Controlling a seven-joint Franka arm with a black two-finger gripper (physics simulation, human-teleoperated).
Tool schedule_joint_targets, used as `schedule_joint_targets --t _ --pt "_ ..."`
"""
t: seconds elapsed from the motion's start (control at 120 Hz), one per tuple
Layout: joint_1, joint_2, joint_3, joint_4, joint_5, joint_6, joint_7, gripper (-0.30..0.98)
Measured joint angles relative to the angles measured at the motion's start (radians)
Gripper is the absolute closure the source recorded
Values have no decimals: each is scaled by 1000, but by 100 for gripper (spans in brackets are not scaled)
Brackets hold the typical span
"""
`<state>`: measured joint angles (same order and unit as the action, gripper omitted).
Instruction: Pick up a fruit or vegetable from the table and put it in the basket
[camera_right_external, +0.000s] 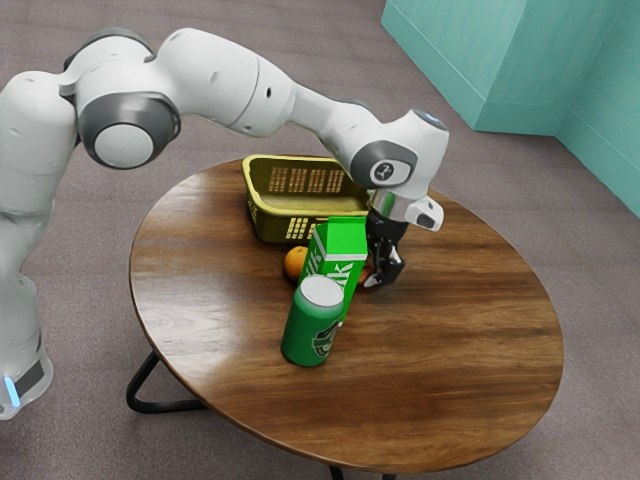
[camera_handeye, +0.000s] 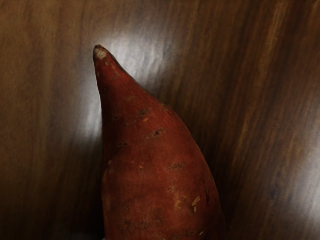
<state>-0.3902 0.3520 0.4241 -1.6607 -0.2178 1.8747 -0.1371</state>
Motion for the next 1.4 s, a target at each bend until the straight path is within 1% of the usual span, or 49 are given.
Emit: schedule_joint_targets --t 0.142,0.283,0.4,0.483,0.6,0.75,0.892,1.033,1.05,1.133,1.2,1.275,1.4 --pt "-1 -11 -1 12 4 -5 -3 53" --pt "-5 -62 -1 25 13 -25 -6 53" --pt "-50 -113 -1 25 53 -50 -16 53" --pt "-57 -162 1 25 78 -70 -24 53" --pt "-53 -213 59 23 118 -104 -37 52" --pt "-46 -210 112 6 137 -129 -50 53" --pt "-40 -209 206 -4 164 -145 -63 53" --pt "-37 -207 228 -12 176 -155 -73 52" --pt "-38 -206 228 -13 176 -156 -74 51" --pt "-44 -184 225 -9 187 -159 -82 29" --pt "-50 -179 221 -6 193 -160 -88 18" --pt "-51 -182 219 27 200 -171 -94 11" --pt "-53 -214 221 177 214 -246 -101 4"
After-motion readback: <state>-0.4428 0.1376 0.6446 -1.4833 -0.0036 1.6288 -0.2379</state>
